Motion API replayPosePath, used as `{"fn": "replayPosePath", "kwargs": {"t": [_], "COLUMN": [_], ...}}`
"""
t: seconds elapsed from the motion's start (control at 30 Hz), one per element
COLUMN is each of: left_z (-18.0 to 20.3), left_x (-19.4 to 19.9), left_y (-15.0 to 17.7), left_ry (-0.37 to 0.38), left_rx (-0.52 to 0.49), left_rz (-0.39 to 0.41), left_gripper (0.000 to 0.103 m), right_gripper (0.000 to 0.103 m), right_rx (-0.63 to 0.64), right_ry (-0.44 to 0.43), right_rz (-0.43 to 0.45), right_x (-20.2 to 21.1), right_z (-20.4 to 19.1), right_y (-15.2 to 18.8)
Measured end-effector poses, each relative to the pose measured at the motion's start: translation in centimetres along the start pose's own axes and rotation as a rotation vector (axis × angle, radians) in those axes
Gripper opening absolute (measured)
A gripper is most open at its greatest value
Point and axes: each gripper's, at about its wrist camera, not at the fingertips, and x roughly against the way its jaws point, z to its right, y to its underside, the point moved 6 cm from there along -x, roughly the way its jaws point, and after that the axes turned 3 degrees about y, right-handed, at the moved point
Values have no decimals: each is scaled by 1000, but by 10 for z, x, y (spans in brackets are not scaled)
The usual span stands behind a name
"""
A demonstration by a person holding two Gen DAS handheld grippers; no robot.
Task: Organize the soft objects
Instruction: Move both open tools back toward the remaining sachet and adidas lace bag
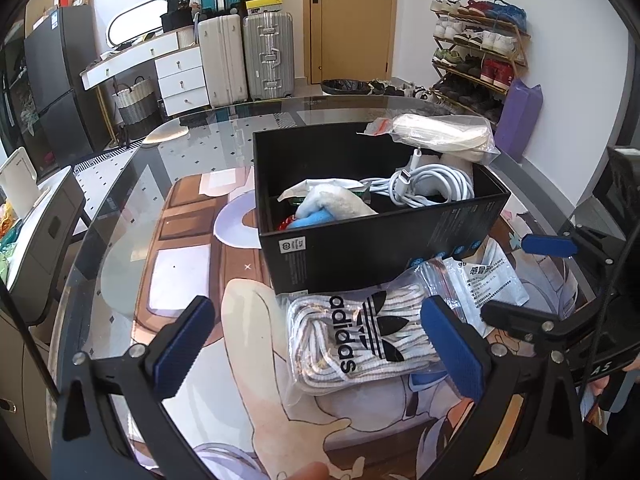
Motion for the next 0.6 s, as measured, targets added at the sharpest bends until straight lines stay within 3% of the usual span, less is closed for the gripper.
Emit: {"fn": "replayPosePath", "kwargs": {"t": [0.6], "left_z": [1], "left_x": [-4], "left_y": [1], "left_ry": [4], "left_rx": [-8], "left_rz": [-20], "left_gripper": [103], "right_gripper": [102], "right_rx": [54], "right_ry": [64], "right_rz": [-57], "right_x": [-26], "right_z": [-14], "right_y": [9]}}
